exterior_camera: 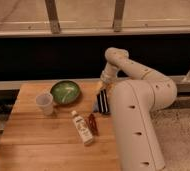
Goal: Place the eraser on the white sponge
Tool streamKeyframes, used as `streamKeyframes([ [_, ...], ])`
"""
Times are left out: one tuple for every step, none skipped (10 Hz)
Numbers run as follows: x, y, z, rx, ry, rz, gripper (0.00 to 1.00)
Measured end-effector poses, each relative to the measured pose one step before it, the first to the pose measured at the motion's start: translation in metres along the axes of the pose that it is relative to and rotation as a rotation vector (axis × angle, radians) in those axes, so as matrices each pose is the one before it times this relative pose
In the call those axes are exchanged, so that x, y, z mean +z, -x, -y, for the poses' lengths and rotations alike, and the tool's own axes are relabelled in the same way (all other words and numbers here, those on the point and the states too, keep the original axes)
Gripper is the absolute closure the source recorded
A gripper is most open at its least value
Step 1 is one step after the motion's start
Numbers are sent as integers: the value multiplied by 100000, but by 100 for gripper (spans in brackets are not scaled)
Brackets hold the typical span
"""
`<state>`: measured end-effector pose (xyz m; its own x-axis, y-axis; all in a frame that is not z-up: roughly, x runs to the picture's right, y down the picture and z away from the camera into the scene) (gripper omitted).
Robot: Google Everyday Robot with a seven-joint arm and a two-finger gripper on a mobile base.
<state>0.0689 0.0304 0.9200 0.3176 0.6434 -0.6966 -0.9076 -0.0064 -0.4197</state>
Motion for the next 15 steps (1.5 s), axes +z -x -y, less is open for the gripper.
streamKeyframes([
  [354,-107,39,774,574,-785,100],
  [351,-159,83,1108,772,-717,99],
  [28,-149,217,1032,725,-192,96],
  [145,-207,356,1045,583,-425,89],
  [189,-54,149,967,859,-588,74],
  [112,29,-40,198,452,-199,66],
  [-3,-37,91,310,448,80,59],
  [-130,-116,69,-388,896,1363,46],
  [-281,-134,-342,-2962,411,1766,36],
  [-414,-137,-418,-3161,-132,1588,26],
  [-209,-57,-349,-1855,-82,890,21],
  [-211,11,-363,-1506,98,841,20],
  [-40,-22,-142,-746,116,367,20],
  [-130,35,-79,-660,182,453,20],
  [165,52,6,-449,743,-272,20],
])
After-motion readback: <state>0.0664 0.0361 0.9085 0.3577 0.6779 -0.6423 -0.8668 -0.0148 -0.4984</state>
